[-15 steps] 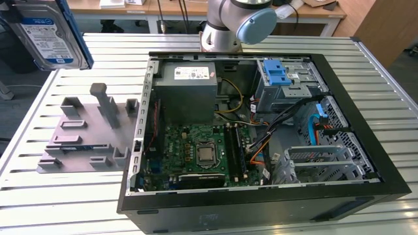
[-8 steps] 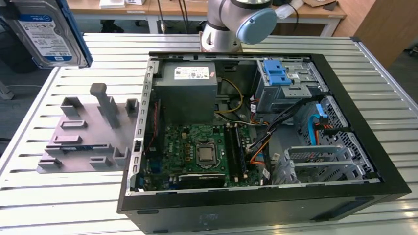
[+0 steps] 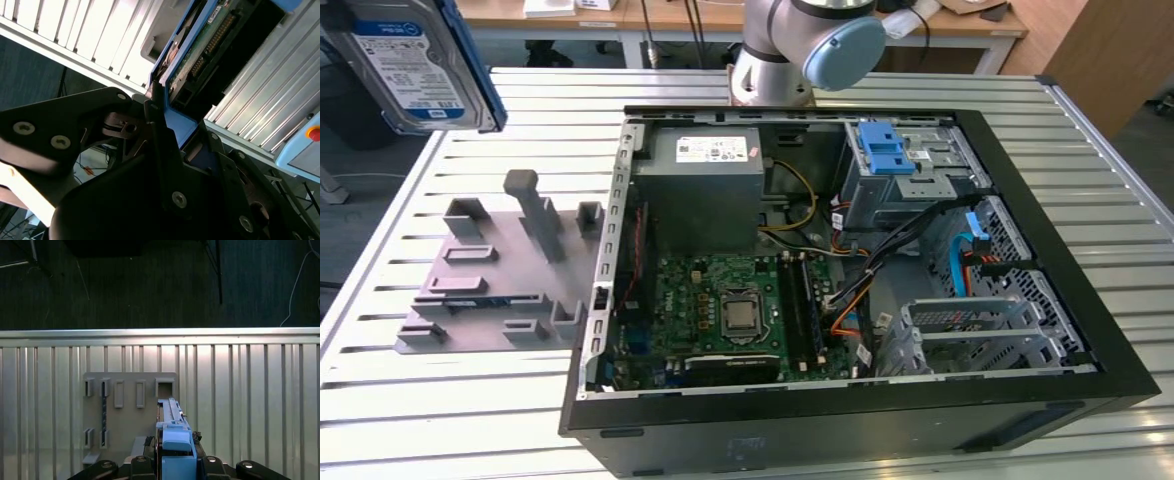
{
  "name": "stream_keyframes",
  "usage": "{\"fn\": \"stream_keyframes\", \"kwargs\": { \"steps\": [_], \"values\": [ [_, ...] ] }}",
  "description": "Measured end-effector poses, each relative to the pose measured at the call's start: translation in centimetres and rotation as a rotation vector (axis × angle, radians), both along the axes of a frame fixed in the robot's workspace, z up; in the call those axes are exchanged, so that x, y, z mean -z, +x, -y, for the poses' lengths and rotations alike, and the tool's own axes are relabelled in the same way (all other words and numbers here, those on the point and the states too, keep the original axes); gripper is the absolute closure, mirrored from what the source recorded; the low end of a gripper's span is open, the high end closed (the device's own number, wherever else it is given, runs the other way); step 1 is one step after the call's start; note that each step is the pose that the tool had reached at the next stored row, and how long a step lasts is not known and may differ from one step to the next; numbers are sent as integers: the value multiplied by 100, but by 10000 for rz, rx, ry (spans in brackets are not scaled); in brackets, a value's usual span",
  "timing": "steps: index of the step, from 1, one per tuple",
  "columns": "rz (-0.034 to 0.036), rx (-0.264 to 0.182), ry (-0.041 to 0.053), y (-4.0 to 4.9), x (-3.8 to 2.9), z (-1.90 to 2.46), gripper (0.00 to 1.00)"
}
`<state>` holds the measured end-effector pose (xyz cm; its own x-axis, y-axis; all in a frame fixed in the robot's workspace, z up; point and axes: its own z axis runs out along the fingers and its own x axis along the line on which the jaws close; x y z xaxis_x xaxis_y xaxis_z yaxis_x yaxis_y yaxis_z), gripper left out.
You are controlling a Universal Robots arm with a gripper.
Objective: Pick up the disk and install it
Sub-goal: 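Pick up the disk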
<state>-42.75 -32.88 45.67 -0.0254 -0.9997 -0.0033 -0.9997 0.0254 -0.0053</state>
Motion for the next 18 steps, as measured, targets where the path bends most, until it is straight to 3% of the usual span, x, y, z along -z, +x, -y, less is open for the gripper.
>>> {"fn": "stream_keyframes", "kwargs": {
  "steps": [18],
  "values": [
    [10,0,0,0,-159,0,64]
  ]
}}
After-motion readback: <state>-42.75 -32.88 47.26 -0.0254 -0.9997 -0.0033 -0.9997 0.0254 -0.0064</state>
